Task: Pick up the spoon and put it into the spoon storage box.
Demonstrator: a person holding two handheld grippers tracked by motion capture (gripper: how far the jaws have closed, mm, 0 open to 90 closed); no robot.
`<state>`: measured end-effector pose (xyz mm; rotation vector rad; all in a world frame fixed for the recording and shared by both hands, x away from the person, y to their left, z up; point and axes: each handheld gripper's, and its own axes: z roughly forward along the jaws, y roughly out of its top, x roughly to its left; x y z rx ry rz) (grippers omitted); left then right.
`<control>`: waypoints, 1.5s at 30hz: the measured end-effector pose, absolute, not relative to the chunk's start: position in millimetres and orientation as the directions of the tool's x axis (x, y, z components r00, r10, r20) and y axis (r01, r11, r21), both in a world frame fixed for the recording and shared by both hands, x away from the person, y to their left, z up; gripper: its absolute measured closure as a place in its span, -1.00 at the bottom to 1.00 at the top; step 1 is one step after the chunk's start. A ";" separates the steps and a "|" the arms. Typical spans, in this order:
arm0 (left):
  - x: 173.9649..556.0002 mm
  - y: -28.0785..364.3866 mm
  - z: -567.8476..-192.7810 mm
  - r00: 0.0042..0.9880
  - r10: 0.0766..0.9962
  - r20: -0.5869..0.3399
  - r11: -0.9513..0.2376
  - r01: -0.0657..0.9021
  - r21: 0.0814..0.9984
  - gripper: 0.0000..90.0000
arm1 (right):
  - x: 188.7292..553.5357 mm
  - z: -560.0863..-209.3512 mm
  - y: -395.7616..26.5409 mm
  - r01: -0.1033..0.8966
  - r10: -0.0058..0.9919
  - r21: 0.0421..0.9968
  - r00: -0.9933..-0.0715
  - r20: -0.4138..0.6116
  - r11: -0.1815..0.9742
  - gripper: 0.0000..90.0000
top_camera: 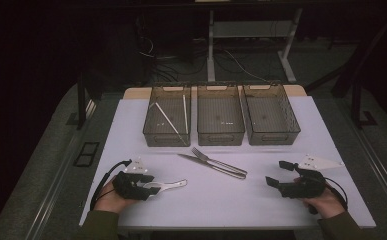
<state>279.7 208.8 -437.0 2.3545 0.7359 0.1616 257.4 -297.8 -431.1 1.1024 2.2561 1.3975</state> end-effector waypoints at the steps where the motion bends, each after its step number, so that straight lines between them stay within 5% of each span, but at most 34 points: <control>1: 278.7 208.7 -436.8 0.834 0.547 -0.077 -0.627 0.469 0.622 0.12 | 257.4 -431.0 -297.9 0.463 0.721 0.852 -0.675 0.159 0.246 -0.58; 27: 268.3 202.4 -432.1 0.865 0.502 0.017 -0.703 0.396 0.591 0.35 | 257.6 -430.9 -298.3 0.463 0.723 0.851 -0.673 0.157 0.247 -0.58; 30: 267.1 205.0 -428.2 0.865 0.502 0.025 -0.694 0.385 0.609 0.72 | 257.6 -430.9 -298.4 0.463 0.723 0.851 -0.673 0.157 0.246 -0.58; 45: 266.3 203.0 -424.7 0.866 0.498 0.033 -0.697 0.378 0.609 0.78 | 257.5 -430.6 -298.2 0.463 0.722 0.852 -0.673 0.159 0.244 -0.58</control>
